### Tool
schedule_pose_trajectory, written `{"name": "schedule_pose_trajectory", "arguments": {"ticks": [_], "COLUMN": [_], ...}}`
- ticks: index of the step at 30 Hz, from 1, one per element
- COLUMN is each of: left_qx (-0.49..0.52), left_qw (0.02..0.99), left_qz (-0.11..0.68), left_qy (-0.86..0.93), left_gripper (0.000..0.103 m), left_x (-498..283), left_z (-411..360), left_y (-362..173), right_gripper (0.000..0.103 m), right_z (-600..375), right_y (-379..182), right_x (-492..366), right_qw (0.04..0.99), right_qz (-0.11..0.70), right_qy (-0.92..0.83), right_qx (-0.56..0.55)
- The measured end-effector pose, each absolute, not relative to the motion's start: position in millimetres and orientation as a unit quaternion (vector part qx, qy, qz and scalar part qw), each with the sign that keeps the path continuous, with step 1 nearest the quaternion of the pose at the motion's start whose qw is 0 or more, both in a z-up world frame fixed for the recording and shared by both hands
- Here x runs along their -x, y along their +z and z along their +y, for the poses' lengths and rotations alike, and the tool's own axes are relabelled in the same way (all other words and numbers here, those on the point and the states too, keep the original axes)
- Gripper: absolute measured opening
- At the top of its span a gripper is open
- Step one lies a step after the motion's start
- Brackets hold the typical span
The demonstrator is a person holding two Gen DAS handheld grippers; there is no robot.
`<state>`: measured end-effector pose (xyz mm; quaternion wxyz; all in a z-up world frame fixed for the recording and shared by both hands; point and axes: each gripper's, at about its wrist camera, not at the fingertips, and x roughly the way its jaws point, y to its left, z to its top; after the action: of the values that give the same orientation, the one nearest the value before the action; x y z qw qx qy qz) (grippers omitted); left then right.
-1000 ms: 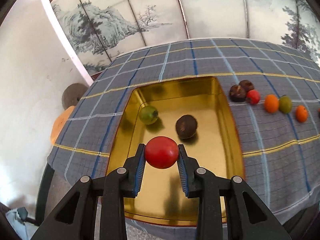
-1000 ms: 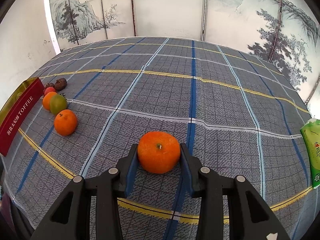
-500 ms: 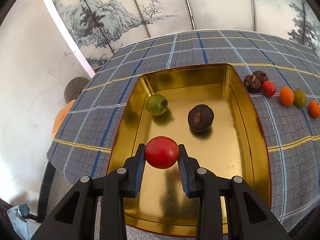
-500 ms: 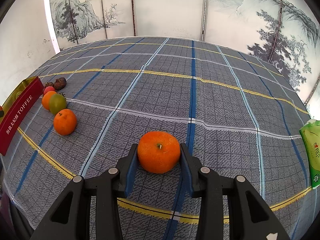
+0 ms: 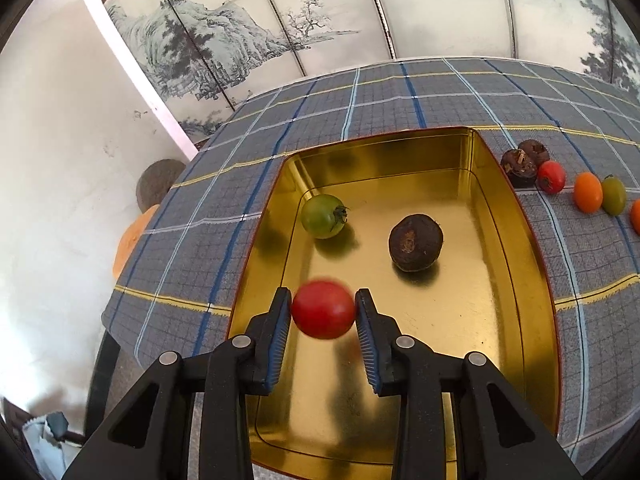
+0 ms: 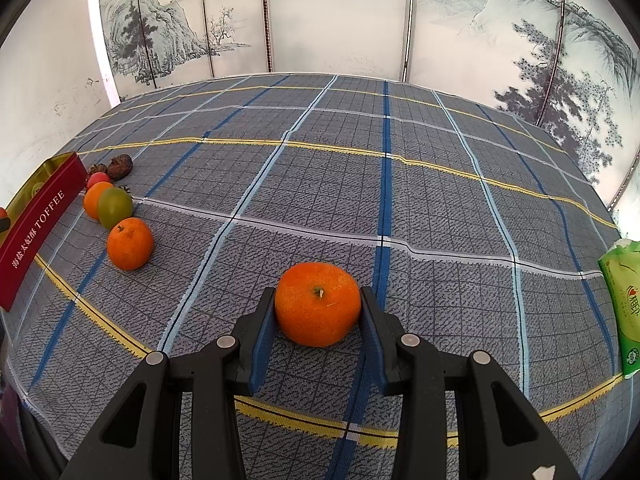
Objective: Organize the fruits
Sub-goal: 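Carry the red tomato in the left gripper over the tin and release it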
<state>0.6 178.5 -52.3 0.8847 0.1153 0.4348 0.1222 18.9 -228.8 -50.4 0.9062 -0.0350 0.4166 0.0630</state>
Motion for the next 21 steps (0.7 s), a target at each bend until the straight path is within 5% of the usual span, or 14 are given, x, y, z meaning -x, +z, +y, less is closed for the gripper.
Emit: {"name": "schedule_pose_trajectory", "arguments": {"ticks": [5, 15, 21], "left_qx": [-0.087, 0.034, 0.014], "left_qw": [0.899, 0.921, 0.915], "left_qz": [0.410, 0.369, 0.379], "left_qy": [0.124, 0.117, 0.137], "left_gripper": [0.066, 0.068, 0.068], "left_x": [3, 50, 76], "left_z": [186, 229, 232], "left_y": [-39, -11, -12], "right_gripper": [0.036, 0.036, 0.037], "right_z": [-229, -228, -229], "right_y": [-50, -51, -51], "right_x": [-19, -18, -19], "right_qw": [0.906, 0.906, 0.906], "right_qz": [0.417, 0.416, 0.416], "right_qy": [0.063, 0.062, 0.061], "right_qx": [0.035, 0.036, 0.040]}}
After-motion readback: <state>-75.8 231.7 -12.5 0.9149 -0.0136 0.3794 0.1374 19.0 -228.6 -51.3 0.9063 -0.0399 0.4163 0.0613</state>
